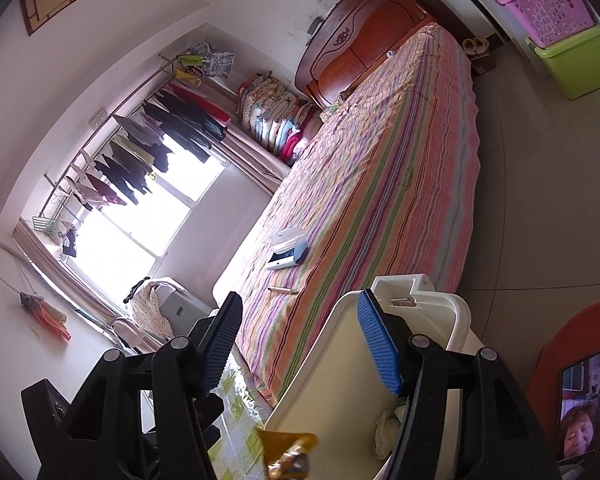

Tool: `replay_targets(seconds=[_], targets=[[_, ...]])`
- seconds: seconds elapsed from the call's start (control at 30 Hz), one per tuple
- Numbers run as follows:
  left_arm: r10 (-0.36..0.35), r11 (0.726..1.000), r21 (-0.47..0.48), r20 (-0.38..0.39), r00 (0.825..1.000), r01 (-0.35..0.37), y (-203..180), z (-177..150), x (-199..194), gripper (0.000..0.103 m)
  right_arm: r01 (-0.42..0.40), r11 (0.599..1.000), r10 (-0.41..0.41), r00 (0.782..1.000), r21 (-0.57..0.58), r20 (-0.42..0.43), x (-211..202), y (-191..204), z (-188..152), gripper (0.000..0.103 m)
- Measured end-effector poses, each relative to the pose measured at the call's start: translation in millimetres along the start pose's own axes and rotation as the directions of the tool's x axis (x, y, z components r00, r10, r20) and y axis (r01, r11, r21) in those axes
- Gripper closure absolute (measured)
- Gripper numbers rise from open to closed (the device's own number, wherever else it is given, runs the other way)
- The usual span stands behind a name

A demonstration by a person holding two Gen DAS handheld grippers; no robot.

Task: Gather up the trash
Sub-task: 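Move both open grippers back over the table items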

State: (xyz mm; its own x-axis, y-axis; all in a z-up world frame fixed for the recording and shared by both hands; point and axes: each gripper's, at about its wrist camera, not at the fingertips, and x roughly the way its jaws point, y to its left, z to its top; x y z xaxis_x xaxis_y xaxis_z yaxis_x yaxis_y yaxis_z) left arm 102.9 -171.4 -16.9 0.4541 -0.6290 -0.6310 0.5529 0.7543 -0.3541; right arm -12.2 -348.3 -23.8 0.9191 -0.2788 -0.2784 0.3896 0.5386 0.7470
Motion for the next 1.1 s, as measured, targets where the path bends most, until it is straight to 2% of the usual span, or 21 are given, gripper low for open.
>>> replay_targets(seconds=[0.33,0.73,0.93,1.1], targets=[[0.015,0.998,-0.069,0.044,0.999,-0.012,22.8,6.6,-27.6,0.030,-0.018,0.999,0.017,1.000,-0.031,-0.023,3.1,8.6,-5.0,0.045],[0.141,0.989,-0.052,0.070,0.987,-0.138,51.3,7.6,-59.2,0.030,-0.051,0.993,0.039,0.993,-0.102,-0.113,14.0,36.4,-31.2,0.045],[0.227,0.972,-0.086,0.077,0.971,-0.220,96.0,10.1,-87.2,0.030,-0.067,0.989,0.045,0.985,-0.133,-0.165,21.1,51.5,-45.8,0.045],[0.320,0.934,-0.179,0.034,0.947,-0.309,161.6,13.7,-121.6,0.030,-0.086,0.980,0.048,0.977,-0.180,-0.208,26.3,66.7,-61.2,0.045]])
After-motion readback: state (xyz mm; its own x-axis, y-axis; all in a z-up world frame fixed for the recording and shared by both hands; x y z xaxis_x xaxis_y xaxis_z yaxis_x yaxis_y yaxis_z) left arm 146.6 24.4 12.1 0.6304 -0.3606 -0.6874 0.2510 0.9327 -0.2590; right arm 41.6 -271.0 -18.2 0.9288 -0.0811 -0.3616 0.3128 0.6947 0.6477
